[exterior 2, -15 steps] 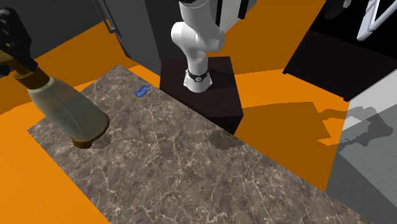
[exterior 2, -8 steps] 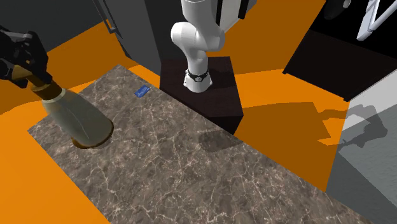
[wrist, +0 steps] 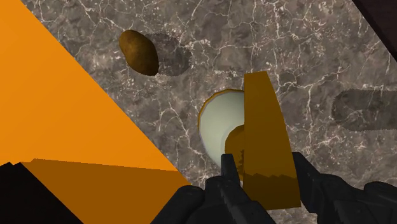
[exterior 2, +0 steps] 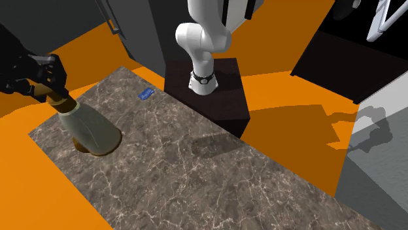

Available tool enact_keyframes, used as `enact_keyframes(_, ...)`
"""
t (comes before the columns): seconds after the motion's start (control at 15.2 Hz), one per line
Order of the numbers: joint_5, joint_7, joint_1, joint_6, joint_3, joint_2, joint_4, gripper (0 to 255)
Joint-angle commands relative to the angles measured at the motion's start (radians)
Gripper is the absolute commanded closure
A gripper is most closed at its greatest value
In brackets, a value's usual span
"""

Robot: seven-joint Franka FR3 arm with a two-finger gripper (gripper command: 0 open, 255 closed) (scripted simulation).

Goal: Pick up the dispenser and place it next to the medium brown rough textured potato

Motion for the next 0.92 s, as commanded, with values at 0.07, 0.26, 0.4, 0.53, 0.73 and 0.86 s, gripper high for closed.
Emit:
enact_keyframes(0.07, -0.008, 0.010, 0.005, 0.048, 0.004, -0.019, -0.064, 255)
enact_keyframes(0.26, -0.014, 0.016, 0.008, 0.093, 0.006, -0.035, -0.124, 255)
enact_keyframes(0.4, -0.017, 0.020, 0.010, 0.122, 0.007, -0.043, -0.161, 255)
enact_keyframes(0.53, -0.020, 0.023, 0.011, 0.150, 0.008, -0.051, -0.196, 255)
enact_keyframes(0.73, -0.024, 0.027, 0.012, 0.193, 0.009, -0.059, -0.247, 255)
enact_keyframes(0.86, -0.025, 0.030, 0.012, 0.221, 0.009, -0.064, -0.279, 255)
